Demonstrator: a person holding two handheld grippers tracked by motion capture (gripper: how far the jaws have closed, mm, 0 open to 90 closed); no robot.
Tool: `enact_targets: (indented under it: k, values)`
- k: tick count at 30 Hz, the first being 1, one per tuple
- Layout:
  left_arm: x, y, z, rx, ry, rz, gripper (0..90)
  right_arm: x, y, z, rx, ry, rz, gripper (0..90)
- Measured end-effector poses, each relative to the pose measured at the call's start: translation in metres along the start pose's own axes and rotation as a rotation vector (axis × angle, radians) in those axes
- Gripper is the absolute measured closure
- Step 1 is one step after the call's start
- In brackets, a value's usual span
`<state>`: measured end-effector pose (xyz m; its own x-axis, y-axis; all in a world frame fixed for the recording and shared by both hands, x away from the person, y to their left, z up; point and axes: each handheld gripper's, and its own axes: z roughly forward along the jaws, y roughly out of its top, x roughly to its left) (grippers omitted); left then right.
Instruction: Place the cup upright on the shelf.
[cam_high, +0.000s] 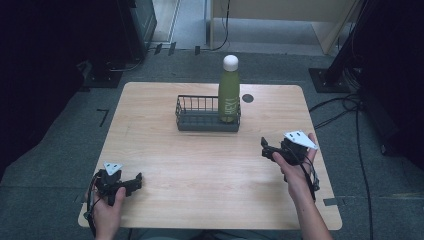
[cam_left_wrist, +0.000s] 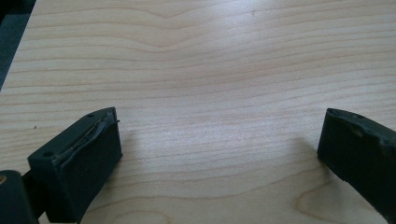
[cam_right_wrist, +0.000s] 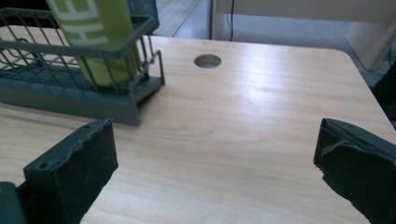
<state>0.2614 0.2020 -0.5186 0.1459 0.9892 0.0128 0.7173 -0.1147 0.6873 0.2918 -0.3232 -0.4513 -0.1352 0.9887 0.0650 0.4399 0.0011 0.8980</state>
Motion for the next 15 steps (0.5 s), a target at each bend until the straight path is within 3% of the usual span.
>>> enact_targets:
  k: [15]
  values:
    - [0.000, 0.000, 0.000, 0.000, 0.000, 0.000, 0.0, -0.044, -0.055, -0.016, 0.068, -0.067, 0.075, 0.0]
